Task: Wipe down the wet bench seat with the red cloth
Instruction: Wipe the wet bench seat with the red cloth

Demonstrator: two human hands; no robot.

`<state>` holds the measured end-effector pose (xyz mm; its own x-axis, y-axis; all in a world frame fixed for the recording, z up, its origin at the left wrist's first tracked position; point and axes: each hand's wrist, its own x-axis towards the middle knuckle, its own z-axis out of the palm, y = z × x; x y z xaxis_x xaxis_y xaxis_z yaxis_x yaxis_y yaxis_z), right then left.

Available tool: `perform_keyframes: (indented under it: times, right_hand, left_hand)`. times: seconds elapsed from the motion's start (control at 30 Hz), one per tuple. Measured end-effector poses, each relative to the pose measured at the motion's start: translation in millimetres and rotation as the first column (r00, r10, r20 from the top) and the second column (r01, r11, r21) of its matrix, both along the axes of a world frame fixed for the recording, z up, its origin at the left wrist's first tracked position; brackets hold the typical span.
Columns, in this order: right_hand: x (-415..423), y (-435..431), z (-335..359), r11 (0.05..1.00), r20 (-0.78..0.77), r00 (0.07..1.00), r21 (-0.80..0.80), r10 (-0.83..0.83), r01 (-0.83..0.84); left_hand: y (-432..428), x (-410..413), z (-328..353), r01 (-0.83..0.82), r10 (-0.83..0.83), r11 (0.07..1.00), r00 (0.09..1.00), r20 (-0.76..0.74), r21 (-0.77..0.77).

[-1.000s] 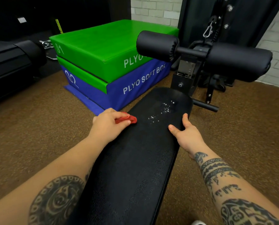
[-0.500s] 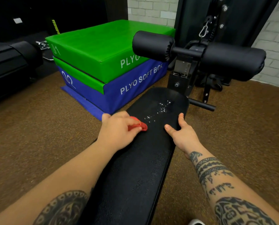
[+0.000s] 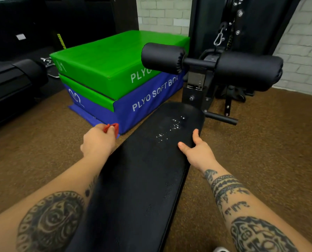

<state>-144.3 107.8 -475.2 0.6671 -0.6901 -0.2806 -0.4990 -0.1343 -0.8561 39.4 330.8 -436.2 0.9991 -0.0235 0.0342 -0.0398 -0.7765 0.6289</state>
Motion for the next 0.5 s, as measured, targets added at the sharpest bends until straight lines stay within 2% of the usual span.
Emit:
perform_keyframes:
  times: [0.07, 0.13, 0.17, 0.2, 0.27, 0.33, 0.4, 0.43, 0.47, 0.5]
  right_hand:
    - [1, 1, 7, 1.000, -0.056, 0.998, -0.003, 0.014, -0.014]
    - [5, 7, 22, 0.993, -0.157, 0.988, -0.119, 0.004, -0.023]
    - [7, 12, 34, 0.981, -0.151, 0.988, -0.195, -0.021, -0.009]
    - [11, 19, 45, 0.970, -0.078, 0.997, -0.241, -0.029, 0.010]
    - [17, 38, 70, 0.975, 0.153, 0.986, -0.220, 0.067, -0.032]
    - [20, 56, 91, 0.970, 0.298, 0.931, -0.181, 0.213, -0.164]
    - [16, 63, 101, 0.960, 0.346, 0.909, -0.229, 0.234, -0.160]
    - [12, 62, 103, 0.958, 0.344, 0.914, -0.257, 0.213, -0.127]
    - [9, 60, 104, 0.956, 0.331, 0.924, -0.274, 0.194, -0.102]
    - [4, 57, 103, 0.954, 0.308, 0.935, -0.288, 0.175, -0.084]
  left_hand:
    - [-13, -15, 12, 0.037, -0.041, 0.976, 0.999, -0.015, -0.214]
    - [-29, -38, 24, 0.069, -0.086, 0.934, 0.996, -0.033, -0.351]
    - [-37, -50, 30, 0.082, -0.112, 0.912, 0.992, -0.052, -0.403]
    - [-46, -63, 36, 0.091, -0.137, 0.884, 0.988, -0.068, -0.459]
    - [-59, -85, 47, 0.080, -0.209, 0.787, 0.967, -0.143, -0.612]
    - [-68, -98, 58, 0.031, -0.365, 0.633, 0.893, -0.264, -0.774]
    - [-66, -106, 73, 0.008, -0.555, 0.523, 0.762, -0.334, -0.852]
    - [-61, -106, 79, 0.018, -0.631, 0.506, 0.689, -0.356, -0.862]
    - [-56, -103, 81, 0.044, -0.668, 0.526, 0.640, -0.381, -0.849]
    - [-51, -99, 83, 0.079, -0.659, 0.576, 0.633, -0.405, -0.813]
